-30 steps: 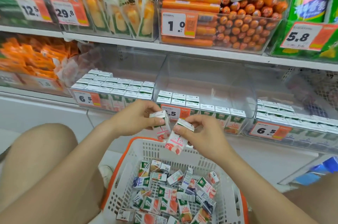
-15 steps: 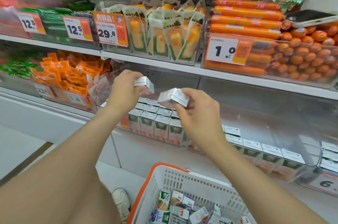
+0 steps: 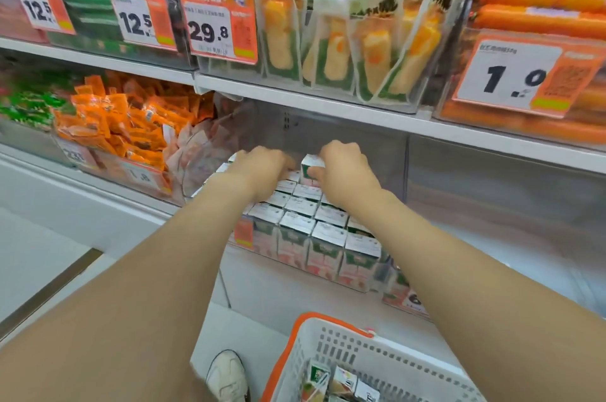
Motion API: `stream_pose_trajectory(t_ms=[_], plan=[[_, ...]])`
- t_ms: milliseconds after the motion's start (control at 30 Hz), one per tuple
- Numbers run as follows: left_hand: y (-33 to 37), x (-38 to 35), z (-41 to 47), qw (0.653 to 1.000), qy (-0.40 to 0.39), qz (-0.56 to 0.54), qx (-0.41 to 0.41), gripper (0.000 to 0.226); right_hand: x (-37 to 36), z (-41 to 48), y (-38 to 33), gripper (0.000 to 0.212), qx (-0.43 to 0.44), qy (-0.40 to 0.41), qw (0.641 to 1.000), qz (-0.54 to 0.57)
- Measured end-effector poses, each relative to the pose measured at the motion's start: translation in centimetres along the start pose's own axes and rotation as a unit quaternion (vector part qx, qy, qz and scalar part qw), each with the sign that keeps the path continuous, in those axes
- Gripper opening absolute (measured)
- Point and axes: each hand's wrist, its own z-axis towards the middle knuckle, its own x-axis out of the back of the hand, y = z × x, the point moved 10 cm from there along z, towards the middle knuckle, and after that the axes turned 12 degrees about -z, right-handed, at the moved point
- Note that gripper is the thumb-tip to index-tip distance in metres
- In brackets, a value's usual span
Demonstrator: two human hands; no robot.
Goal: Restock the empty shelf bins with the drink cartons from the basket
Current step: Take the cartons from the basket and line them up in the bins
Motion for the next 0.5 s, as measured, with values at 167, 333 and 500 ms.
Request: stream_pose_trajectory(t_ms=[167,333,500], plan=[[-0.2,-0.9,-0.2,0.997,-0.054,-0.058,0.009,0.046,-3.4,1.2,0.1,0.019,0.011,-0.109,0.994,0.008],[2.5,0.9,-2.9,0.99,-0.037,-0.134,0.023,0.038,-3.3,-0.4,0.1,0.015,0.037,-0.133,0.99,-0.005],[7.3,3.6,-7.6,0.986,-0.02,-0.167,0.018,0.024,2.6,-7.0,-0.7,0.016,0.072,0.064,0.994,-0.042]])
